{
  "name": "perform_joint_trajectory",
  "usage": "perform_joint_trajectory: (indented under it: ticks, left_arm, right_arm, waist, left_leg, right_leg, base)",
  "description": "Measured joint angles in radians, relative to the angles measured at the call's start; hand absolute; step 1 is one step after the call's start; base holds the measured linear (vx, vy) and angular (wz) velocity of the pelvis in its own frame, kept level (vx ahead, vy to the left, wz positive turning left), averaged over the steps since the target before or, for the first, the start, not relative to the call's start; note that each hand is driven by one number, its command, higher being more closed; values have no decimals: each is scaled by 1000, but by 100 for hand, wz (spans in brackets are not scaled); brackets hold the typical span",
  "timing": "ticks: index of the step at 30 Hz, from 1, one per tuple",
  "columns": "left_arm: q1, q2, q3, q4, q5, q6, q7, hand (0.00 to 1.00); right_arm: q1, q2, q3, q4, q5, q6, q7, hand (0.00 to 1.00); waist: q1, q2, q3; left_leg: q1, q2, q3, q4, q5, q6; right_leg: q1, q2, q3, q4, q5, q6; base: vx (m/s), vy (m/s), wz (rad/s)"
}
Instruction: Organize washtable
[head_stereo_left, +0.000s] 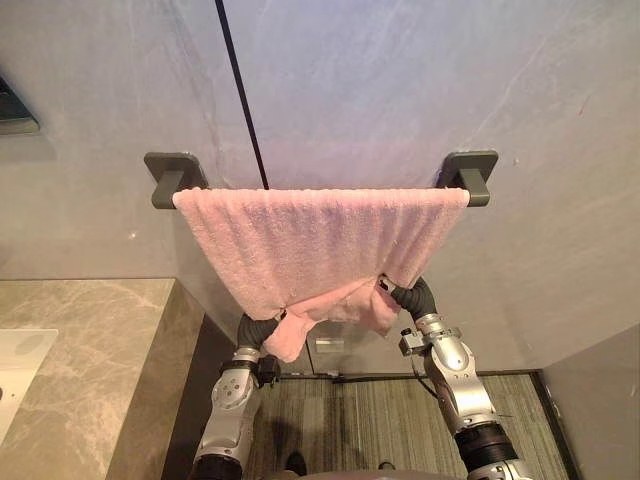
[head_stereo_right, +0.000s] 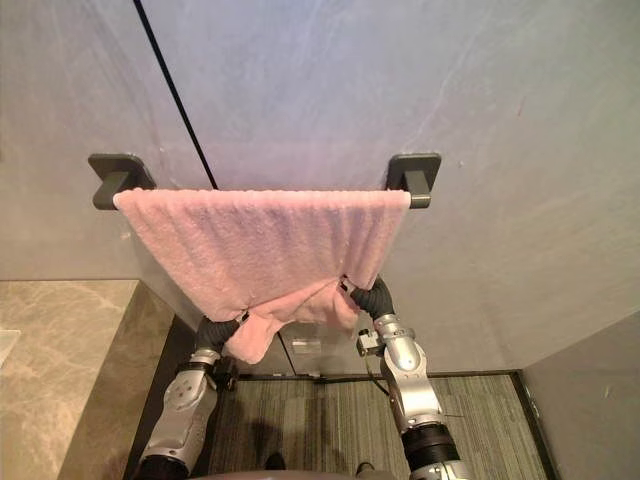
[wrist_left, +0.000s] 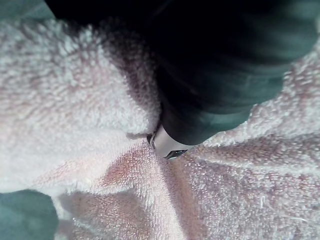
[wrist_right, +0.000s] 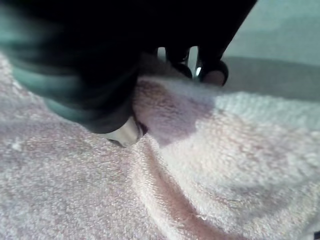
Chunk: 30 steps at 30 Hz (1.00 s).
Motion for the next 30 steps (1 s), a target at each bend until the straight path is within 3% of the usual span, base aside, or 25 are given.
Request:
perform_joint_trajectory:
  ticks: [1, 2, 16, 21, 30]
  left_arm:
    - [0, 0, 0, 0, 2, 0, 0, 100]
    - [0, 0, 0, 0, 9, -1, 0, 0]
    - [41, 1, 3, -4, 9, 4, 51, 0]
    - [119, 5, 44, 1, -15, 34, 78, 0]
    - [197, 4, 125, -82, -72, 47, 95, 0]
  right_arm:
    - [0, 1, 0, 0, 0, 0, -3, 0]
    - [0, 2, 0, 0, 0, 0, -5, 0]
    - [73, 7, -39, 9, -4, 4, -66, 0]
    - [180, 19, -83, 46, -1, 67, -97, 0]
    - [271, 24, -182, 19, 3, 82, -120, 0]
  waist:
    - [0, -1, 0]
    - [0, -2, 1]
    - [-1, -19, -2]
    - [-3, -24, 0]
    - [-1, -24, 0]
  left_leg:
    - [0, 0, 0, 0, 0, 0]
    - [2, 0, -2, 0, -1, -1]
    - [4, 1, -1, 3, -4, -6]
    - [4, 3, -1, 5, -6, -9]
    - [18, 3, 2, 6, -8, -9]
  right_leg:
    - [2, 0, -1, -2, 0, 0]
    - [6, 0, -3, -4, 0, 0]
    - [13, 1, -5, -15, 1, 0]
    - [26, 3, -9, -29, 4, -2]
    - [36, 1, -7, -25, 4, -2]
  base:
    - [-3, -14, 3]
    - [-6, -17, 4]
    - [-1, -1, 0]
    - [0, 0, 0]
    - [-21, -7, -1]
